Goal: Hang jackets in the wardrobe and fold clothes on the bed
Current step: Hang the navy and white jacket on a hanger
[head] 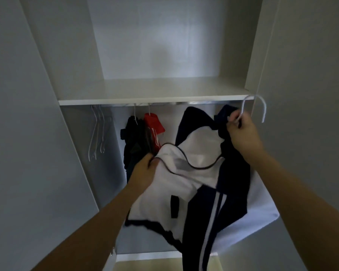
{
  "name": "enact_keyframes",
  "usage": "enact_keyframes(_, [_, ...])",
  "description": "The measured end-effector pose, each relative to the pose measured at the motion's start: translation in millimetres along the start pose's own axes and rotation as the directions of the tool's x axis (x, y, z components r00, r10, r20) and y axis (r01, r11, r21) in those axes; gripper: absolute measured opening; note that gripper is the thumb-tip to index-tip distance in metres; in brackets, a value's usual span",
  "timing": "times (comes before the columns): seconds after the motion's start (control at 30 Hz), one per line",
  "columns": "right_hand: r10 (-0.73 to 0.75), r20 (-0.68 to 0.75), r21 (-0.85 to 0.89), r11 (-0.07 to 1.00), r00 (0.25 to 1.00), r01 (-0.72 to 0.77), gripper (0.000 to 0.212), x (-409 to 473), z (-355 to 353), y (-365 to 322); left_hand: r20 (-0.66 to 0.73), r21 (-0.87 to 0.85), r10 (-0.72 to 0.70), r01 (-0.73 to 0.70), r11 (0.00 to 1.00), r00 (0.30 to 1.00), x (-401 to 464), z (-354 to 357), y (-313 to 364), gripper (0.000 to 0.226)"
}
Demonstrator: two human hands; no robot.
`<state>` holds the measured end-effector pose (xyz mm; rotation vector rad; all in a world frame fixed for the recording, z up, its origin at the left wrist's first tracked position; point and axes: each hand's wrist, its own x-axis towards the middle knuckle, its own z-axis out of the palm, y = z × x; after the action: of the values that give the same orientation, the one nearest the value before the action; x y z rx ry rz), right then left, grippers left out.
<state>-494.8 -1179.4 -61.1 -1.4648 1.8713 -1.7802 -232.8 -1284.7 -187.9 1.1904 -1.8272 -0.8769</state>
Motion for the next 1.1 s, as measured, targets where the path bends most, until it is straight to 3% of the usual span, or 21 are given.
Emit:
enact_keyframes(0.07, [0.128,0.137,0.118,0.982,0.982,-0.145,0.024,-10.1,7.3,10.6,0.085,0.141,0.177,-0.188,0.972,0.981,7.8,-9.6,31.9,0.010])
enact_keyframes(0.13, [0.227,0.299,0.158,0.946,0.927,-0.283,0.008,-21.7,13.7,20.3,0.154,0.215,0.346,-0.374,0.902,0.925,12.2,-15.5,64.4,0.018])
enact_keyframes(0.23, [0.297,0.481,0.195,0.881,0.825,-0.431,0.064,-38.4,21.0,30.4,0.197,0.229,0.491,-0.526,0.819,0.849,14.8,-16.2,100.4,0.020])
enact_keyframes(0.3, [0.275,0.540,0.187,0.882,0.795,-0.432,0.083,-44.3,25.9,34.9,0.205,0.201,0.515,-0.551,0.810,0.832,14.0,-14.7,112.5,0.012])
enact_keyframes(0.4, [0.199,0.597,0.168,0.916,0.777,-0.364,0.068,-54.8,30.0,30.3,0.178,0.148,0.515,-0.540,0.828,0.838,12.4,-8.7,120.2,0.017])
enact_keyframes(0.5, [0.160,0.540,0.105,0.961,0.826,-0.255,0.029,-61.2,38.6,25.2,0.180,0.119,0.534,-0.557,0.822,0.826,13.0,-3.4,124.7,0.023])
enact_keyframes(0.53, [0.171,0.473,0.097,0.965,0.864,-0.244,0.017,-60.8,40.3,24.1,0.200,0.130,0.531,-0.560,0.818,0.823,14.7,-3.0,124.3,0.024])
enact_keyframes(0.6, [0.218,0.327,0.170,0.944,0.920,-0.284,0.015,-56.6,38.6,26.1,0.294,0.164,0.477,-0.536,0.828,0.828,18.1,-5.5,117.6,0.027])
enact_keyframes(0.67, [0.267,0.240,0.295,0.896,0.934,-0.332,0.023,-49.7,29.4,26.3,0.430,0.264,0.317,-0.453,0.851,0.845,19.0,-10.4,96.2,0.029])
enact_keyframes(0.73, [0.302,0.207,0.394,0.845,0.931,-0.362,0.028,-44.1,19.4,29.2,0.503,0.359,0.101,-0.314,0.879,0.858,11.8,-12.8,62.9,0.016])
enact_keyframes(0.77, [0.315,0.197,0.421,0.828,0.928,-0.370,0.028,-43.0,14.7,30.8,0.502,0.360,0.014,-0.224,0.905,0.865,7.7,-12.1,45.0,0.001])
enact_keyframes(0.83, [0.300,0.184,0.350,0.870,0.936,-0.348,0.025,-43.0,6.9,37.3,0.394,0.312,-0.078,-0.053,0.949,0.916,0.4,-10.0,20.3,0.020])
enact_keyframes(0.9, [0.243,0.209,0.159,0.947,0.947,-0.278,0.023,-44.3,-0.9,47.0,0.284,0.279,-0.031,-0.051,0.959,0.958,-2.2,-10.3,16.2,0.019])
enact_keyframes(0.97, [0.212,0.271,0.068,0.969,0.939,-0.238,0.031,-46.9,-9.8,55.6,0.282,0.398,0.099,-0.210,0.893,0.954,2.8,-14.3,27.6,0.025])
enact_keyframes(1.0, [0.206,0.290,0.076,0.968,0.934,-0.238,0.042,-47.9,-15.0,58.5,0.323,0.492,0.173,-0.321,0.809,0.931,5.8,-17.5,36.5,0.030])
enact_keyframes(1.1, [0.183,0.349,0.176,0.950,0.919,-0.256,0.059,-54.5,-24.4,48.7,0.476,0.701,0.354,-0.591,0.400,0.805,18.2,-24.9,71.6,0.033])
